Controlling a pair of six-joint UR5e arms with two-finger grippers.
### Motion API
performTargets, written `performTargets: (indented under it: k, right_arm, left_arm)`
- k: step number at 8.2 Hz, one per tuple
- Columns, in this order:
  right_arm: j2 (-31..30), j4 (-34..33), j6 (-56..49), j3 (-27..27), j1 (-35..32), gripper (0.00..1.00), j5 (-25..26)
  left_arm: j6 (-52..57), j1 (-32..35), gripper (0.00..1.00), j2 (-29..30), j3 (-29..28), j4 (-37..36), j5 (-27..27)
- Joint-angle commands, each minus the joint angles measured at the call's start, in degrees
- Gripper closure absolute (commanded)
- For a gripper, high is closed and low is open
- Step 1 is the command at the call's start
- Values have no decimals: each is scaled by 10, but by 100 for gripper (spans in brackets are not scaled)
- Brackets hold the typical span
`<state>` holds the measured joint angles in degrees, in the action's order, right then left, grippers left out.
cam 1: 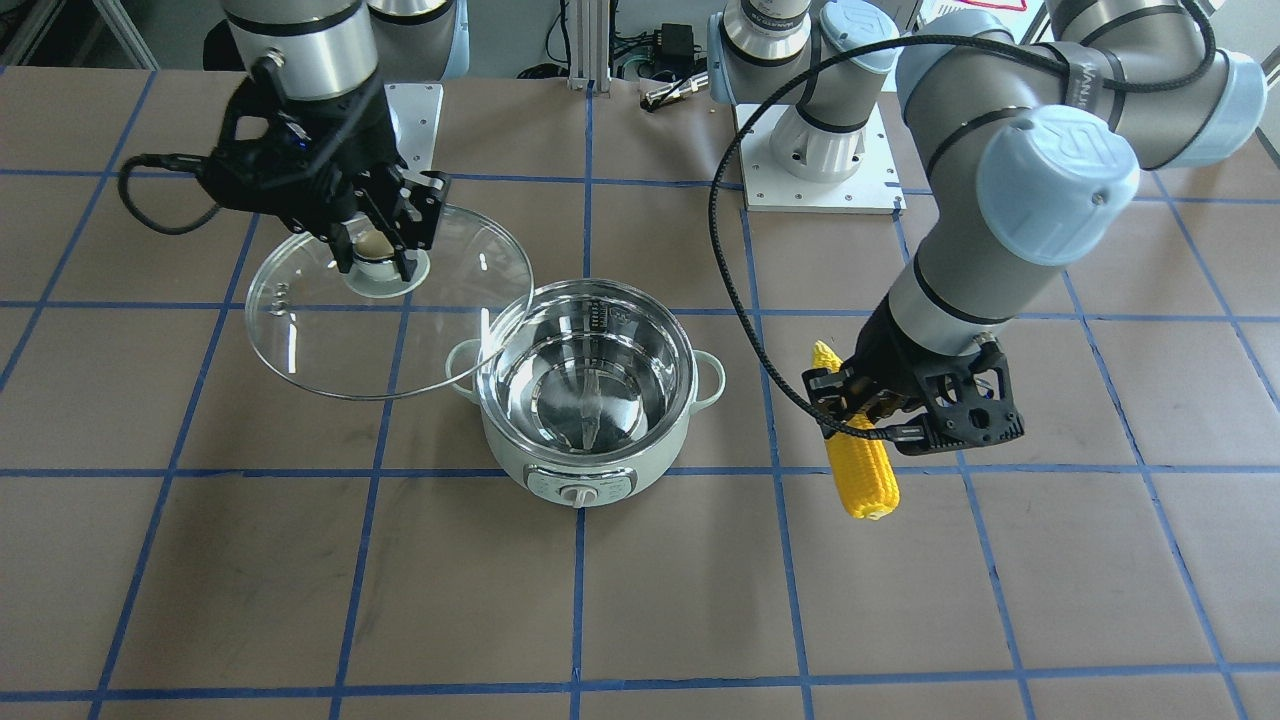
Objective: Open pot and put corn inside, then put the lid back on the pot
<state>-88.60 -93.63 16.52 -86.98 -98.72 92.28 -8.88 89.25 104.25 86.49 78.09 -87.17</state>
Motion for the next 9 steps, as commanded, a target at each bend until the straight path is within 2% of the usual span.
performTargets:
  k: [1,3,4,6,9]
  right_arm:
    - [-39,32,-98,0,86,67,0]
    - [-39,41,-113,-1,91,67,-6]
    - [-39,46,-116,-1,91,68,-4]
    - [-39,101,-116,0,92,69,3]
    - [-40,112,-116,0,92,69,1]
  left_arm:
    - [-81,82,100,-12,-17,-2,2]
    - [-88,141,100,-8,-20,-8,-5]
    - [-105,153,100,-5,-18,-9,1]
    - [-111,179,100,-3,-16,-9,2]
    - [-148,207,100,10,-15,-5,13]
